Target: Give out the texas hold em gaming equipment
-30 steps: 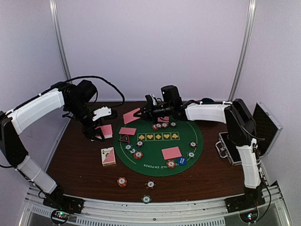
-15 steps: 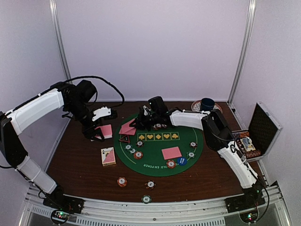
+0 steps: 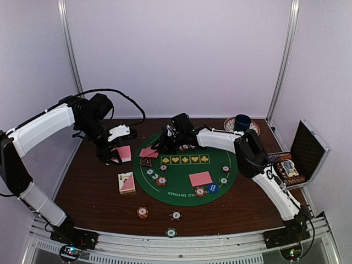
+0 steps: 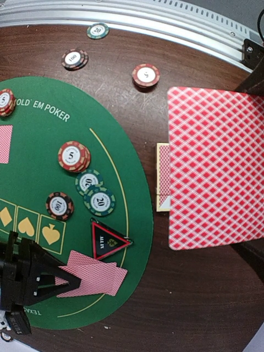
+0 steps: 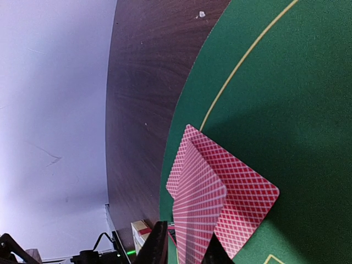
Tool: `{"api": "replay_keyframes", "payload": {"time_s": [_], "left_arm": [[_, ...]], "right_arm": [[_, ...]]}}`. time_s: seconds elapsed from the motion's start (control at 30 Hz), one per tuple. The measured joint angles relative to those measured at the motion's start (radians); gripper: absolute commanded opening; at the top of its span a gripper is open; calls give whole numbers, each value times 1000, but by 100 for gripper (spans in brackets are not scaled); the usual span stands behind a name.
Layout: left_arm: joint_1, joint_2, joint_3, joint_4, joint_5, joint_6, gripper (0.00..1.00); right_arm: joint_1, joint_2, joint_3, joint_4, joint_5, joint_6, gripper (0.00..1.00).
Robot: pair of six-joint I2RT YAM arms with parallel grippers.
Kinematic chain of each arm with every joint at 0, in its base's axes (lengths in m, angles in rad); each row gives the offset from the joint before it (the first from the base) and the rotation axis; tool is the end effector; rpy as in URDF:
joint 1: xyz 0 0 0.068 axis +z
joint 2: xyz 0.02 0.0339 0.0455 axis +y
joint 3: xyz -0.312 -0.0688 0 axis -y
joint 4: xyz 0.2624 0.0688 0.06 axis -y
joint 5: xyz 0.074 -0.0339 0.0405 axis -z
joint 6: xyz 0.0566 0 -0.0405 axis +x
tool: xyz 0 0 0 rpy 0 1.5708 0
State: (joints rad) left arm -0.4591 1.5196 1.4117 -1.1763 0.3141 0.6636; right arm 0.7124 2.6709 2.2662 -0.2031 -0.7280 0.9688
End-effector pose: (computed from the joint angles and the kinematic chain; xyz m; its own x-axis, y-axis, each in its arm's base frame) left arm 0.2679 -0.1519 0.3339 -0.3696 0.8362 -0.4052 0.9234 0.3793 -0.0593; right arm 0.4736 0.4588 0.1404 -0.9876 -0.0400 -0.1517 -0.1542 0.4254 0.8918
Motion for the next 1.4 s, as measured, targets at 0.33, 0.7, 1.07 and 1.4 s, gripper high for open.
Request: {"api": "replay_keyframes", "payload": {"time_s": [0.33, 0.7, 1.07, 1.4], "left_arm": [[0, 0, 0, 0, 0, 0, 0], [0, 0, 0, 0, 1, 0, 0], [0, -2, 0, 0, 4, 0, 0], [0, -2, 0, -2, 4, 0, 0]], "right_arm": [[2, 0, 15, -131, 35, -89, 31], [2, -2, 41, -219, 52, -174, 43], [2, -51, 54, -330, 62, -269, 47], [2, -70, 54, -418, 85, -336, 50]]}}
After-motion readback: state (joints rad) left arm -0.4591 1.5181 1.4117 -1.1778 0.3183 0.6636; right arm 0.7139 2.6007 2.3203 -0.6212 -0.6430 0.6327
